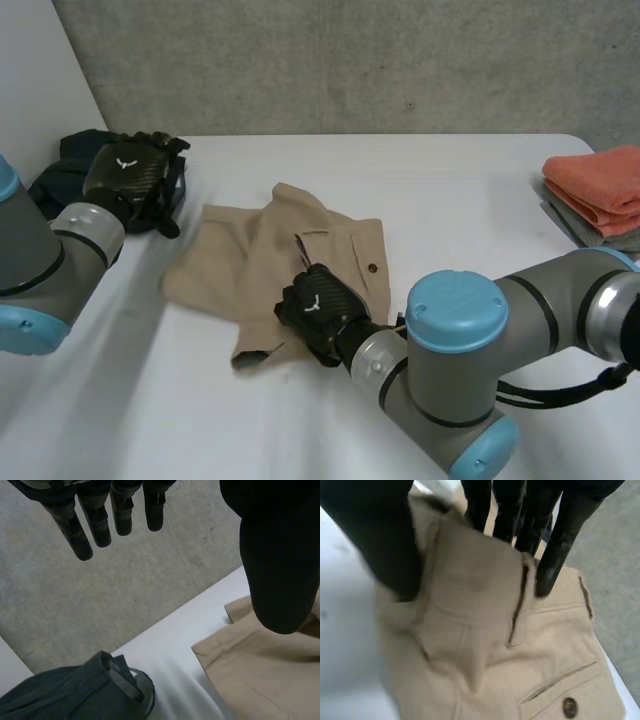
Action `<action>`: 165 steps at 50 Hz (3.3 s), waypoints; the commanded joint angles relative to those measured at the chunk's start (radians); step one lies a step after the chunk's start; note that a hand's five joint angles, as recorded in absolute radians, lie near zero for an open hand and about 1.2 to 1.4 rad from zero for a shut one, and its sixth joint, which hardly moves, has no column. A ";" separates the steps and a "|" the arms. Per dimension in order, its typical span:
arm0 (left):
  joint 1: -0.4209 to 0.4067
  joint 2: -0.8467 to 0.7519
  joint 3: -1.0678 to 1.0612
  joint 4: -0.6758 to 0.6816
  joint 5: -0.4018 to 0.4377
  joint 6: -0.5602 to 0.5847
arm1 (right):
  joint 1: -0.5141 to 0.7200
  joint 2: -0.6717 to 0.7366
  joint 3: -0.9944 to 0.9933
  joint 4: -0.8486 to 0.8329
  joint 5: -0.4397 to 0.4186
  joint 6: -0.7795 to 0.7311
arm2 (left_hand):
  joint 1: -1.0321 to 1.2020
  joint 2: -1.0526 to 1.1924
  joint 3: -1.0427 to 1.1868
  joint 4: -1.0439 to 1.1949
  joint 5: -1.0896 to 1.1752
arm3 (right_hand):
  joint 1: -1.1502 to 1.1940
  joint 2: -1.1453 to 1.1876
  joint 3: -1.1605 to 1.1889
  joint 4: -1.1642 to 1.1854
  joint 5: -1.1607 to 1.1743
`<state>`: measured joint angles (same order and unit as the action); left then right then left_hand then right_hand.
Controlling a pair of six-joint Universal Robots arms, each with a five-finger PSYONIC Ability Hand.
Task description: Fold the laundry.
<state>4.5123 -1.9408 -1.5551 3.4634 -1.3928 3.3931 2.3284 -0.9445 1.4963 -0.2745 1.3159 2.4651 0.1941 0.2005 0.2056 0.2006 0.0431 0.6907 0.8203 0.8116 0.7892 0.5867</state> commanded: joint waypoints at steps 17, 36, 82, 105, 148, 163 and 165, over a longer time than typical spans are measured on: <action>-0.096 0.060 -0.100 -0.032 0.015 0.000 | -0.609 -0.315 0.209 0.023 0.031 0.331 | 0.034 0.028 0.023 0.028 0.011 | 0.706 0.576 0.585 0.607 0.635; -0.315 0.094 -0.161 -0.133 -0.015 -0.001 | -0.702 -0.393 0.182 0.176 -0.049 0.319 | 0.143 0.136 0.131 0.136 0.119 | -0.516 -0.646 -0.637 -0.615 -0.587; -0.346 -0.722 0.874 -0.395 0.032 0.155 | -0.449 -0.178 -0.027 0.271 0.177 -0.003 | 0.516 0.509 0.504 0.509 0.492 | 0.471 0.341 0.350 0.372 0.400; -0.380 -0.607 0.822 -0.294 -0.021 0.155 | -0.457 -0.442 0.192 0.275 0.071 -0.048 | 0.152 0.145 0.140 0.145 0.128 | 0.706 0.576 0.585 0.607 0.635; -0.383 0.204 -0.085 -0.256 -0.179 0.292 | -0.485 -0.341 -0.057 0.623 0.036 -0.052 | 1.202 1.196 1.191 1.196 1.179 | 0.706 0.576 0.585 0.607 0.635; -0.364 -0.191 0.547 -0.080 -0.305 0.367 | -0.437 -0.120 -0.435 0.194 0.101 -0.038 | 1.202 1.196 1.191 1.196 1.179 | 0.706 0.576 0.585 0.607 0.635; -0.363 -0.190 0.599 0.014 -0.304 0.387 | -0.426 -0.125 -0.450 0.053 0.111 -0.038 | 1.202 1.196 1.191 1.196 1.179 | 0.706 0.576 0.585 0.607 0.635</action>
<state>4.1395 -2.0795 -1.2423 3.2724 -1.6719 3.7316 1.8597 -1.0843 1.1531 0.1648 1.3752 2.4269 1.1394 1.1953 1.1876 1.1979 0.9714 0.9677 1.1679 1.1806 1.1873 0.9857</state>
